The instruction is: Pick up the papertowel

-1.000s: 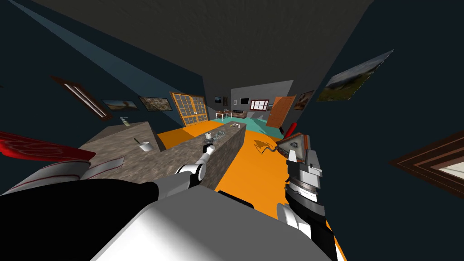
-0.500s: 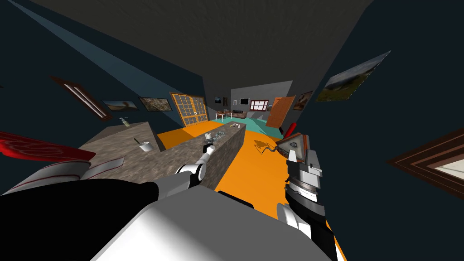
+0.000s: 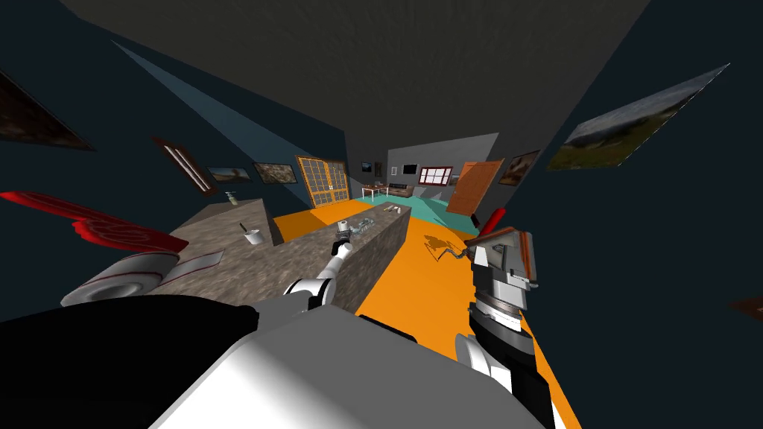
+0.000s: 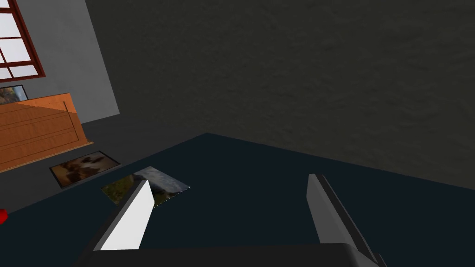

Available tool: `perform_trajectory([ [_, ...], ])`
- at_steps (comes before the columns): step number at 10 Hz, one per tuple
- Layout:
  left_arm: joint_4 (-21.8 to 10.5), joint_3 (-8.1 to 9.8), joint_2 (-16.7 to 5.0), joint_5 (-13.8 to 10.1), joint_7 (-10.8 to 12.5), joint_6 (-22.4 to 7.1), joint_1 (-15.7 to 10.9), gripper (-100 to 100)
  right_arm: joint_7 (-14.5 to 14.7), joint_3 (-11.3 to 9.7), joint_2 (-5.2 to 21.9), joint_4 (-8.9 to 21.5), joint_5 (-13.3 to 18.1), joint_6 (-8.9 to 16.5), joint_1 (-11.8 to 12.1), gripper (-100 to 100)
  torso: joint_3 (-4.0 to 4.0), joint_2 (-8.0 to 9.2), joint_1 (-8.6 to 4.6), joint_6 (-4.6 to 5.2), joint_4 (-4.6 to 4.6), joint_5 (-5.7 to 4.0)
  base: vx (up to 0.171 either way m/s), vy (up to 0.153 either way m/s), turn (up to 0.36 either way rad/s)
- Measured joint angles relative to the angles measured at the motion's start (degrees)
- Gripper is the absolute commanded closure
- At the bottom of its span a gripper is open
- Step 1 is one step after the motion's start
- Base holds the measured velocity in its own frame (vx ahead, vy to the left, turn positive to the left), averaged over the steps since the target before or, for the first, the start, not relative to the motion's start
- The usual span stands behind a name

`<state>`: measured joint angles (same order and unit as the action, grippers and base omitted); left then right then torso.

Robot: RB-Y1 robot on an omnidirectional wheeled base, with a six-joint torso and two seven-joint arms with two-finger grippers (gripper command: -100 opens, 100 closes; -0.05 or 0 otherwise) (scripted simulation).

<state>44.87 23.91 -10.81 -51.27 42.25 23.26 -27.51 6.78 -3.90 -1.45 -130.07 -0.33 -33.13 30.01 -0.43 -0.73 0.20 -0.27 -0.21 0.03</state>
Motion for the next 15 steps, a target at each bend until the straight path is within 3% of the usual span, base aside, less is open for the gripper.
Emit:
perform_trajectory([
  [2, 4.3, -0.81, 0.5, 0.1, 0.3, -1.1, 3.4, 100, 0.0, 0.0, 0.0, 0.0, 0.0, 0.0, 0.0, 0, 0.11, 0.24, 0.03, 0.17, 0.03, 0.01, 0.091, -0.016, 0.13],
  [4, 7.6, -3.3, 0.7, 0.4, 1.5, -2.6, 6.5, 100, 0.0, 0.0, 0.0, 0.0, 0.0, 0.0, 0.0, 0, -0.03, 0.09, 0.08, 0.02, -0.13, 0.09, 0.094, -0.033, 0.077],
  [6, 11.2, -3.25, 1.0, 0.4, 1.3, -3.2, 8.7, 100, 0.0, 0.0, 0.0, 0.0, 0.0, 0.0, 0.0, 0, 0.09, 0.32, 0.26, 0.12, -0.08, 0.15, 0.047, -0.008, 0.137],
  [7, 11.3, -5.28, 0.5, 0.6, 2.5, -3.5, 9.5, 100, 0.0, 0.0, 0.0, 0.0, 0.0, 0.0, 0.0, 0, -0.03, 0.12, 0.27, 0.0, -0.16, 0.18, 0.136, -0.033, 0.172],
  [10, 17.0, -5.37, 1.6, 0.6, 2.0, -5.4, 13.5, 100, 0.0, 0.0, 0.0, 0.0, 0.0, 0.0, 0.0, 0, -0.08, 0.13, 0.32, 0.22, -0.22, 0.29, 0.061, -0.017, 0.092],
  [15, 27.0, -9.92, 2.5, 1.0, 4.0, -9.3, 22.0, 100, 0.0, 0.0, 0.0, 0.0, 0.0, 0.0, 0.0, 0, -0.27, -0.17, 0.22, 0.22, -0.33, 0.34, 0.096, -0.041, 0.135],
])
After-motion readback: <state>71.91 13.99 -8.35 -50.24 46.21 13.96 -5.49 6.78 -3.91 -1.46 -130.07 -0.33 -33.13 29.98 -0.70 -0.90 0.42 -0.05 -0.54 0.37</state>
